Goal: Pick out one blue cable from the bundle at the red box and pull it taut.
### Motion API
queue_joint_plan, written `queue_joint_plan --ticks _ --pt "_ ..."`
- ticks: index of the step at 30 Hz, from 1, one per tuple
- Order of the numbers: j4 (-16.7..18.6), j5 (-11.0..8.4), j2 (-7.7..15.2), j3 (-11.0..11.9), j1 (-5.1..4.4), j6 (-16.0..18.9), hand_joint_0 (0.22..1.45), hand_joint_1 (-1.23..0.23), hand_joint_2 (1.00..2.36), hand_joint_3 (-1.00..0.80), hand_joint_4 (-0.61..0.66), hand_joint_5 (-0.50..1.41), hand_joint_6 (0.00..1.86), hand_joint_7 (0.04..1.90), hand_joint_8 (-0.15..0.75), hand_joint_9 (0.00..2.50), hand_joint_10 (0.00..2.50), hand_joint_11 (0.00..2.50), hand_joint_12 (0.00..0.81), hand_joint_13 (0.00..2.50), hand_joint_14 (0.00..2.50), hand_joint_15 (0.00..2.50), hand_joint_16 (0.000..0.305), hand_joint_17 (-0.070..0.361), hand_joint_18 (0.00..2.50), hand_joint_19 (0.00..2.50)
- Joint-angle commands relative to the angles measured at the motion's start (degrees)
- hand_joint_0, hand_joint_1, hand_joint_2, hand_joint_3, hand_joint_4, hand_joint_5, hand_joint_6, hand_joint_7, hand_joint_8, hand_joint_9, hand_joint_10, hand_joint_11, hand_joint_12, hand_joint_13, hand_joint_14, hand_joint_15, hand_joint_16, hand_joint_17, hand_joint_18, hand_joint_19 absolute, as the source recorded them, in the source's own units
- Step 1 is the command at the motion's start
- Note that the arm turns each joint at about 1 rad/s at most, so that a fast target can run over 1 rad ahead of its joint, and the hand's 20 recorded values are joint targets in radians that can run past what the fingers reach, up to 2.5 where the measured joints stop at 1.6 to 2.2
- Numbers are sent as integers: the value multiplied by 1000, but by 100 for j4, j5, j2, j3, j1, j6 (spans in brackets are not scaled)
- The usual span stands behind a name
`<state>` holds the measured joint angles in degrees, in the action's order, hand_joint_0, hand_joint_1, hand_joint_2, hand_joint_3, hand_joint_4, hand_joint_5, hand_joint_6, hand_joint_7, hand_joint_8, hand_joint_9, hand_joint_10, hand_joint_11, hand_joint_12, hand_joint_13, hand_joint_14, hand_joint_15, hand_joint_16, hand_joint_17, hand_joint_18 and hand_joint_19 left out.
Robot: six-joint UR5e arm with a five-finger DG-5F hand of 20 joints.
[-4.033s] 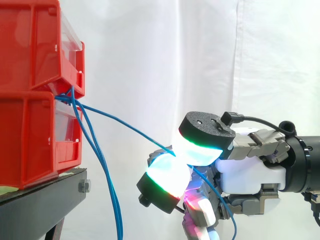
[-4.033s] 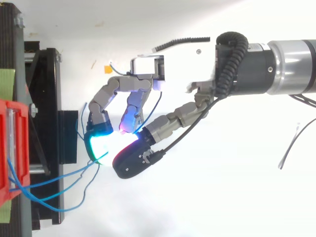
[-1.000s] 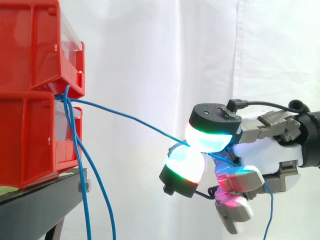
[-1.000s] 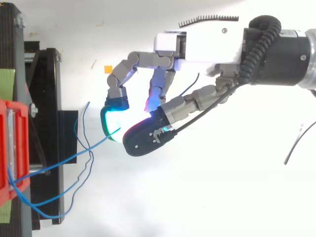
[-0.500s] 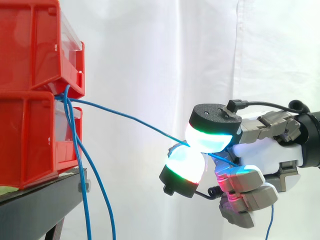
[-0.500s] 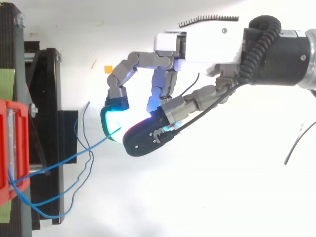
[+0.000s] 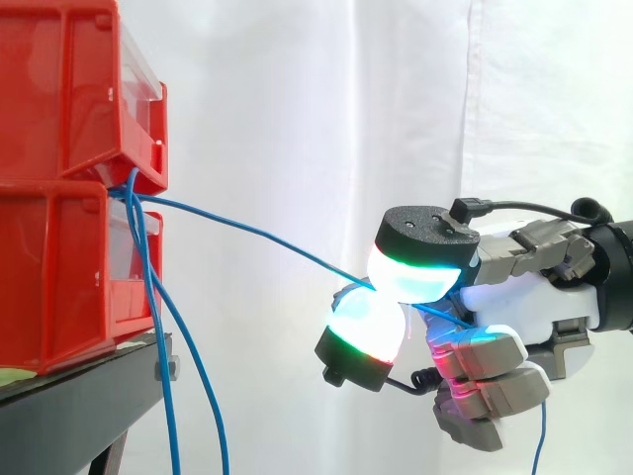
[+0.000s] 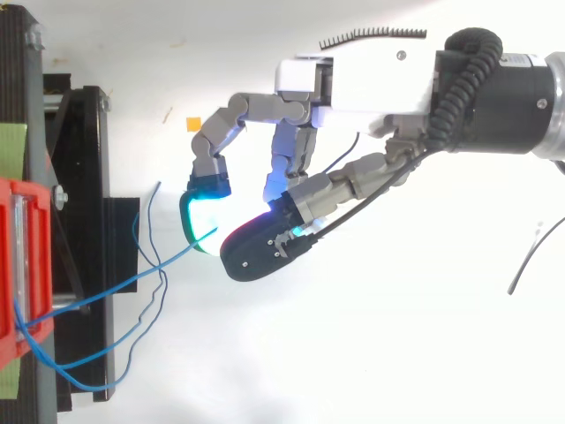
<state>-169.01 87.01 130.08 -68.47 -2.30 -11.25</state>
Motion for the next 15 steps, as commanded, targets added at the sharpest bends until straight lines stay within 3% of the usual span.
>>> queue_joint_plan --ticks 1,15 --pt "-9 0 0 0 1 0 745 -837 1017 -242 -94 -109 927 1020 301 1442 18 1096 307 1442 20 1267 44 99 1085 977" --pt "0 0 0 -9 1 0 742 -835 1017 -243 -93 -109 928 1012 297 1440 18 1093 312 1441 20 1270 44 99 1083 973"
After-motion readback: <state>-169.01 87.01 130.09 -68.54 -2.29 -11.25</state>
